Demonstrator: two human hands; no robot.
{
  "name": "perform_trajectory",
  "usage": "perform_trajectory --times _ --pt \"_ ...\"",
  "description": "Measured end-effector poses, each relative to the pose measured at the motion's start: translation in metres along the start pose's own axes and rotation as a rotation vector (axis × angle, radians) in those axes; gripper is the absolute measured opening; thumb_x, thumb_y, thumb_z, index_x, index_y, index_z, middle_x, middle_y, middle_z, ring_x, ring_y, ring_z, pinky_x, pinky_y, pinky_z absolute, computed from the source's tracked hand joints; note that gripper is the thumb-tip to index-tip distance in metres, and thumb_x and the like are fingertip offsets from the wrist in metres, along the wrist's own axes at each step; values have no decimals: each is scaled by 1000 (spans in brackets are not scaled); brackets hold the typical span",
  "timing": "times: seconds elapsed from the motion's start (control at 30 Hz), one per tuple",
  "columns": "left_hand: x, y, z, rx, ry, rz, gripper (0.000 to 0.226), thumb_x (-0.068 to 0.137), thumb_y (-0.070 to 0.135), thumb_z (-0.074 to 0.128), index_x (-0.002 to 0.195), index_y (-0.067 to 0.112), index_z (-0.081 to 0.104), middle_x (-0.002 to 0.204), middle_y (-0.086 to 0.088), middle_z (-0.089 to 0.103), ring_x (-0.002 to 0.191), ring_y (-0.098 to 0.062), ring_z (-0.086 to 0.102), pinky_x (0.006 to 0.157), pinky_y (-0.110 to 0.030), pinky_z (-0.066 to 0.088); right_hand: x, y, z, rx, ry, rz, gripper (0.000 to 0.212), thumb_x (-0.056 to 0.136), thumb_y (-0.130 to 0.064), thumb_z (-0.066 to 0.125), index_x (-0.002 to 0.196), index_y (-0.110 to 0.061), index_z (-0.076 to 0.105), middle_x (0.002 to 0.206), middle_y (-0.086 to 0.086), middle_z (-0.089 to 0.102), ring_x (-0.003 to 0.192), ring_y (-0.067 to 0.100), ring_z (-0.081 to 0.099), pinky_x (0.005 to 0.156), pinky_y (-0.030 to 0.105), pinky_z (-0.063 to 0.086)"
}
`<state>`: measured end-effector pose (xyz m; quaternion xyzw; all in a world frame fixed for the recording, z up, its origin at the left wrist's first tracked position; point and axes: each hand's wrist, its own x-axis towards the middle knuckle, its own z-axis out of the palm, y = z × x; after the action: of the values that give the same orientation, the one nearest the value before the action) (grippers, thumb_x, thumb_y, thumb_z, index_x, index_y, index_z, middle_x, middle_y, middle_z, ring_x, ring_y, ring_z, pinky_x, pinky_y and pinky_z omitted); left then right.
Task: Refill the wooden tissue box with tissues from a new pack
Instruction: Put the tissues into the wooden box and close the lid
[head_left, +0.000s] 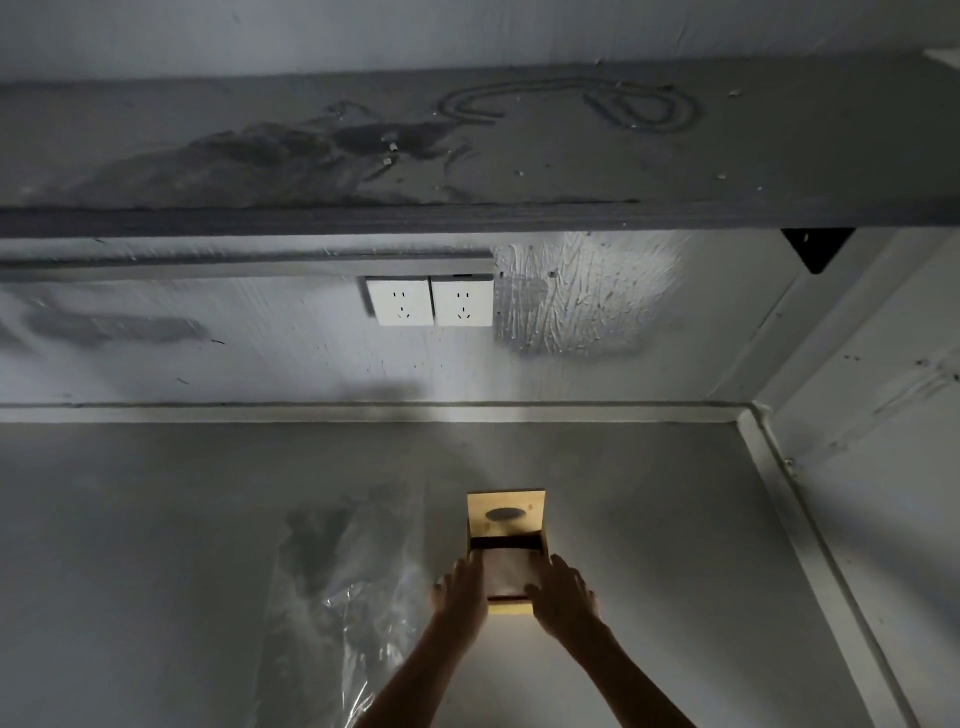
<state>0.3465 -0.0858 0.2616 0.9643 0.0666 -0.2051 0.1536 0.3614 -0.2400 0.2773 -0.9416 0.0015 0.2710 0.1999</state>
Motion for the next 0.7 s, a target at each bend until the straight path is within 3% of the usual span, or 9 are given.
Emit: perform_trajectory --times 0.1,0.2,0.27,0.3,0.33,0.4,0.5,0.57,0.7 --pt "-2 -3 -4 -111 46 28 50 100 22 39 147 22 25 145 -5 41 126 -23 49 101 -36 43 2 13 2 161 8 -71 52 100 -40 39 148 -23 30 155 8 31 139 26 35 109 38 35" --pt "-1 -7 -20 -297 229 76 31 101 28 35 129 23 46 126 0 56 108 -17 59 82 -23 46 4 24 -12 541 134 -149 33 98 -32 49 131 -36 46 142 5 50 129 21 49 93 20 45" --pt "3 -9 -38 -538 290 61 32 97 47 32 112 27 50 108 1 61 96 -17 60 72 -14 42 9 25 -32 770 155 -133 34 97 -32 51 132 -32 49 140 4 52 129 22 49 94 24 43" --pt "7 -10 -48 -701 281 50 45 91 60 31 116 27 49 112 0 61 102 -18 60 76 -17 44 13 23 -41 900 119 -106 39 97 -37 49 135 -28 48 142 4 49 129 21 47 97 31 42" --pt "13 -11 -58 -858 237 20 59 88 66 31 126 24 45 125 -3 57 113 -21 56 85 -26 46 17 19 -50 1027 65 -60 45 97 -43 47 139 -26 45 144 4 45 129 21 45 98 37 41" --pt "21 -7 -75 -1106 44 -67 59 96 57 32 144 24 29 152 -6 32 136 -29 36 102 -51 38 27 12 -63 1182 -14 3 51 98 -51 39 142 -27 42 146 4 42 131 25 41 103 43 36" --pt "27 -8 -81 -1311 -250 -170 67 94 62 24 150 24 19 160 -7 12 145 -35 16 106 -65 25 41 5 -67 1282 -65 77 66 89 -69 37 137 -26 50 146 2 46 134 27 40 104 45 32" --pt "26 -8 -77 -1353 -303 -219 76 92 66 27 149 17 23 160 -8 14 145 -33 17 108 -64 23 41 6 -63 1276 -83 122 80 81 -76 43 139 -21 48 146 4 46 133 24 41 104 45 32" --pt "13 -13 -64 -1401 -266 -174 49 78 55 62 121 31 61 145 -1 46 139 -24 33 103 -59 31 16 10 -48 1181 -108 -19 49 97 -50 43 124 -12 60 136 6 55 131 23 44 107 45 34"
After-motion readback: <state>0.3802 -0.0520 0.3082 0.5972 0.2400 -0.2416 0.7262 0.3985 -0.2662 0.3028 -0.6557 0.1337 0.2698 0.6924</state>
